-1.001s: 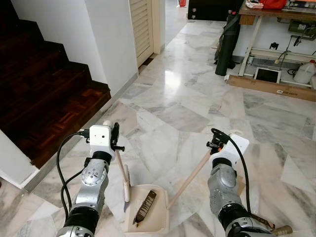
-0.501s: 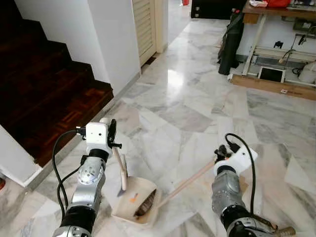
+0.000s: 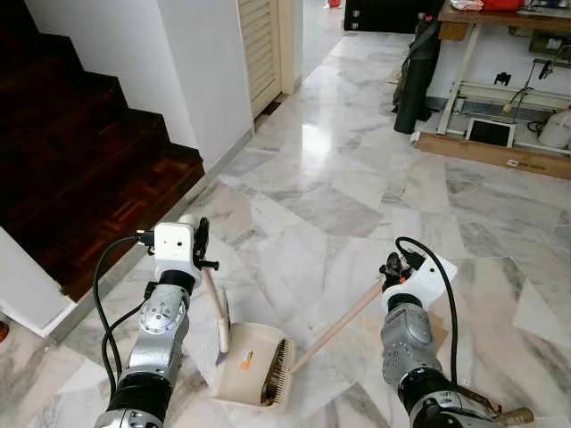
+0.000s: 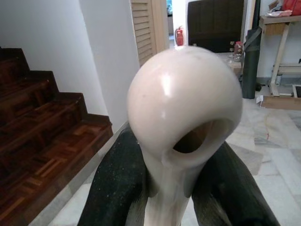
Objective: Sweep floor
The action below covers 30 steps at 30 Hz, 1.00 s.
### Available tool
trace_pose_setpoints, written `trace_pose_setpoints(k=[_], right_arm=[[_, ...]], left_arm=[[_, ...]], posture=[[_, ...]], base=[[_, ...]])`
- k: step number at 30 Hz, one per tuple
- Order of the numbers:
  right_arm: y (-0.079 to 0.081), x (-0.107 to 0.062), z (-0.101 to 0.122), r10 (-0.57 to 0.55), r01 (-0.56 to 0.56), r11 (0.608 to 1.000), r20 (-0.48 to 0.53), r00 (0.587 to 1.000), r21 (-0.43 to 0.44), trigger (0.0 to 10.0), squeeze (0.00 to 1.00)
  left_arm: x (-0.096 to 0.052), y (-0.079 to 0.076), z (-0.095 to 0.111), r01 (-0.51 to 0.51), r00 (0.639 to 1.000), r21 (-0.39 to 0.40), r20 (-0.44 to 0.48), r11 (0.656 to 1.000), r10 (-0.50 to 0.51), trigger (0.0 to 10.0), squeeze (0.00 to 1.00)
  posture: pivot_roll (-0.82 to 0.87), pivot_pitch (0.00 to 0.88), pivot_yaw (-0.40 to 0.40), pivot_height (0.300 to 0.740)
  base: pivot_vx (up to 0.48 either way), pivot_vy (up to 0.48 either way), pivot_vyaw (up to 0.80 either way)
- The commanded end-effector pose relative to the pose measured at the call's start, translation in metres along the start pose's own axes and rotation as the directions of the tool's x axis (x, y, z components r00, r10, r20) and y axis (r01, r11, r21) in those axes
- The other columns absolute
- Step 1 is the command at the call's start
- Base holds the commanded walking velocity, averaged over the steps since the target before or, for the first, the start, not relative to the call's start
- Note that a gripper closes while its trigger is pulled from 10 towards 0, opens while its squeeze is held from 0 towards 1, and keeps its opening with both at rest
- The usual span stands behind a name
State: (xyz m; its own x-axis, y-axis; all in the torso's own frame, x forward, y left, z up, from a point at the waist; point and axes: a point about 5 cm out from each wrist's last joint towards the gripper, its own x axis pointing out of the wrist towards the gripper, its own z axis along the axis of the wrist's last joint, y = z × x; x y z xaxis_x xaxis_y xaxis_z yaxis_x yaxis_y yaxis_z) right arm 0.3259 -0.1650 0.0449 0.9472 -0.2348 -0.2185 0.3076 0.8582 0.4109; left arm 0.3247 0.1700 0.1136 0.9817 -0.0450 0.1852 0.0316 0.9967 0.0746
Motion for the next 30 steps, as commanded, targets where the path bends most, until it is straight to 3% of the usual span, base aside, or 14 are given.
trace_pose_setpoints(k=[1, 8, 10, 15, 30], right_arm=[[0.017, 0.005, 0.014, 0.050, -0.051, 0.999, 0.067, 0.997, 0.019, 10.0, 0.00], [0.019, 0.006, 0.016, 0.059, -0.060, 0.998, 0.076, 0.995, 0.002, 10.0, 0.00], [0.018, 0.006, 0.016, 0.059, -0.059, 0.998, 0.071, 0.996, -0.006, 10.0, 0.00], [0.024, 0.006, 0.019, 0.104, -0.099, 0.993, 0.090, 0.990, -0.061, 10.0, 0.00], [0.023, 0.005, 0.016, 0.108, -0.102, 0.992, 0.084, 0.991, -0.073, 10.0, 0.00]], left_arm=[[0.000, 0.002, 0.004, 0.004, 1.000, 0.003, 0.016, 1.000, -0.004, 10.0, 0.00], [-0.002, -0.003, 0.002, 0.017, 1.000, -0.021, 0.020, 1.000, -0.017, 10.0, 0.00], [-0.001, -0.009, 0.005, 0.062, 0.998, -0.034, 0.032, 0.997, -0.061, 10.0, 0.00], [-0.005, -0.021, 0.003, 0.179, 0.984, 0.048, 0.016, 0.983, -0.180, 10.0, 0.00], [-0.010, -0.028, 0.003, 0.216, 0.976, 0.040, 0.014, 0.976, -0.216, 10.0, 0.00]], posture=[[-0.04, 0.000, 0.089, 0.740], [-0.04, 0.000, 0.090, 0.740], [-0.04, 0.000, 0.093, 0.740], [-0.04, 0.000, 0.088, 0.740], [-0.04, 0.000, 0.084, 0.740]], base=[[0.000, 0.000, 0.00], [0.000, 0.000, 0.00], [0.000, 0.000, 0.00], [0.000, 0.000, 0.00], [0.000, 0.000, 0.00]])
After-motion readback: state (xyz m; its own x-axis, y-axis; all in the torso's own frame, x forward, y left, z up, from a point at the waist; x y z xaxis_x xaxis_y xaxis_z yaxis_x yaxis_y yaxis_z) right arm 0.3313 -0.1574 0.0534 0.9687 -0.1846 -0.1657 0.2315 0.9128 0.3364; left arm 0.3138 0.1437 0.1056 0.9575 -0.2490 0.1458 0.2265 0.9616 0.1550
